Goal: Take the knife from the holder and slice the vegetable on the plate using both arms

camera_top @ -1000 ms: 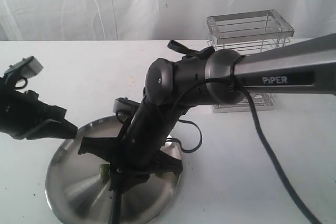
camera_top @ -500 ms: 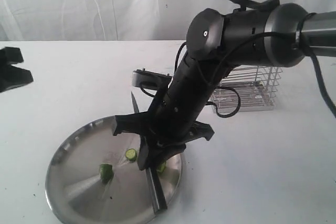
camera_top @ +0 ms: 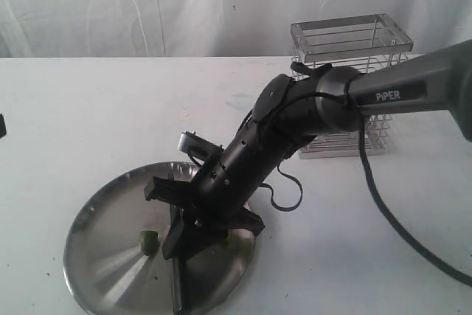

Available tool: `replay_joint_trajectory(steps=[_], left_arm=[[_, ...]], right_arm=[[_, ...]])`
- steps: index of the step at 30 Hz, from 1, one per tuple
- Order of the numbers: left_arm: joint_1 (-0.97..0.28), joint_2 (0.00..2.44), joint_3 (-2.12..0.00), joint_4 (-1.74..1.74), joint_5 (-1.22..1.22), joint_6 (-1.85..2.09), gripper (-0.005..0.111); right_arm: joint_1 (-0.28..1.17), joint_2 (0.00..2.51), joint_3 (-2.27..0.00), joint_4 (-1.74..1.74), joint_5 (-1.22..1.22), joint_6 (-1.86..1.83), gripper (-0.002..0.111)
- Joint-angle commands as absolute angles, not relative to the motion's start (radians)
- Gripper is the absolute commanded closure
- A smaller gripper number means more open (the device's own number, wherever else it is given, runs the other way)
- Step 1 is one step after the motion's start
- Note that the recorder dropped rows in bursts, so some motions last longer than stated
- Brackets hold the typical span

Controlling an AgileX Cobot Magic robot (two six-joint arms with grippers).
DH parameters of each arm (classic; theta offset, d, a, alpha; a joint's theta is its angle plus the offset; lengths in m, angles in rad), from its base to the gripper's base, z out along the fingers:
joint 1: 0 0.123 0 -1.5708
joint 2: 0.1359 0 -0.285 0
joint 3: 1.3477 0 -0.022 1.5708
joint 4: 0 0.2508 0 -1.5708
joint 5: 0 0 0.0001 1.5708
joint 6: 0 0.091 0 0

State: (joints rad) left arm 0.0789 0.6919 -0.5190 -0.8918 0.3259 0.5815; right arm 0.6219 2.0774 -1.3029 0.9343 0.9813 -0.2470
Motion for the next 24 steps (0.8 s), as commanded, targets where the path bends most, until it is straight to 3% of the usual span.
replay_joint_trajectory(steps=[1, 7, 12, 16, 21, 24], left_arm=[[0.077, 0.687, -0.466, -0.914, 0.314, 0.580, 0.107], [0.057, 0.687, -0.460, -0.919, 0.306, 0.580, 0.107], [0.046, 0.683, -0.499, -0.973, 0.306, 0.580, 0.107], [0.046, 0.642, -0.559, -1.042, 0.248, 0.567, 0.107], [0.046, 0.557, -0.578, -1.031, 0.075, 0.527, 0.107], [0.046, 0.520, -0.542, -1.016, 0.009, 0.527, 0.107]], right_arm=[[0.620, 2.090, -1.305, 0.948, 0.968, -0.277, 0.087], [0.620, 2.090, -1.305, 0.947, 0.955, -0.278, 0.054], [0.607, 2.032, -1.307, 0.942, 1.035, -0.278, 0.051], [0.561, 1.890, -1.317, 0.937, 1.002, -0.278, 0.063], [0.470, 1.695, -1.325, 0.666, 0.831, -0.215, 0.108], [0.416, 1.619, -1.317, 0.209, 0.848, -0.011, 0.108]])
